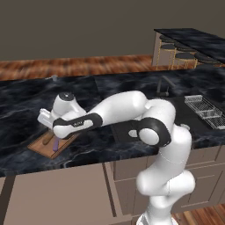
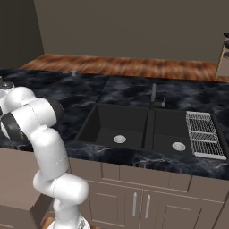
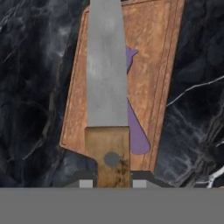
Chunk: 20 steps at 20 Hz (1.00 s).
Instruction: Open the drawer on the left and place the cutting tools on the cutting board.
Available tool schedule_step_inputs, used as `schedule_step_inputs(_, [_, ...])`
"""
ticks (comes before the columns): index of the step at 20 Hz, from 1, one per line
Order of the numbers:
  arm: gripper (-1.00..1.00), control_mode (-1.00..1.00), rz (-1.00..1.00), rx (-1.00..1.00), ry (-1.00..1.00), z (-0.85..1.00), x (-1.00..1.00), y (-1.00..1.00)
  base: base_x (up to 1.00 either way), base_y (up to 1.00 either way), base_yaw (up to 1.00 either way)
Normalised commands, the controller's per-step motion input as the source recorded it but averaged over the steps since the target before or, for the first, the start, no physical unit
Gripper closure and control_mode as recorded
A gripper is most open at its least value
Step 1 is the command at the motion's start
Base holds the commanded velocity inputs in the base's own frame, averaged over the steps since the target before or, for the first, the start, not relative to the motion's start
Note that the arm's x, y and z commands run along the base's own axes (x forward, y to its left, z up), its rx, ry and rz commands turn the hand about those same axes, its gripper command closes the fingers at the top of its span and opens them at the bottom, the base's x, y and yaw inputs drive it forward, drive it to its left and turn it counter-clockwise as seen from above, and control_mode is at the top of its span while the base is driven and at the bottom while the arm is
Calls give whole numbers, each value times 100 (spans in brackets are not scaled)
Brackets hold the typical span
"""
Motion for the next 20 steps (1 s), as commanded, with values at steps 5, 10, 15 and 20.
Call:
schedule_step_inputs(5, [100, -100, 0, 0, 0, -13, 10, 13, 0, 0, 0])
schedule_step_inputs(10, [100, -100, 0, 0, 0, -4, 4, 12, 0, 0, 0])
schedule_step_inputs(15, [100, -100, 0, 0, 0, 0, 8, 19, 0, 0, 0])
schedule_step_inputs(20, [100, -100, 1, 0, 0, -8, 18, 3, 0, 0, 0])
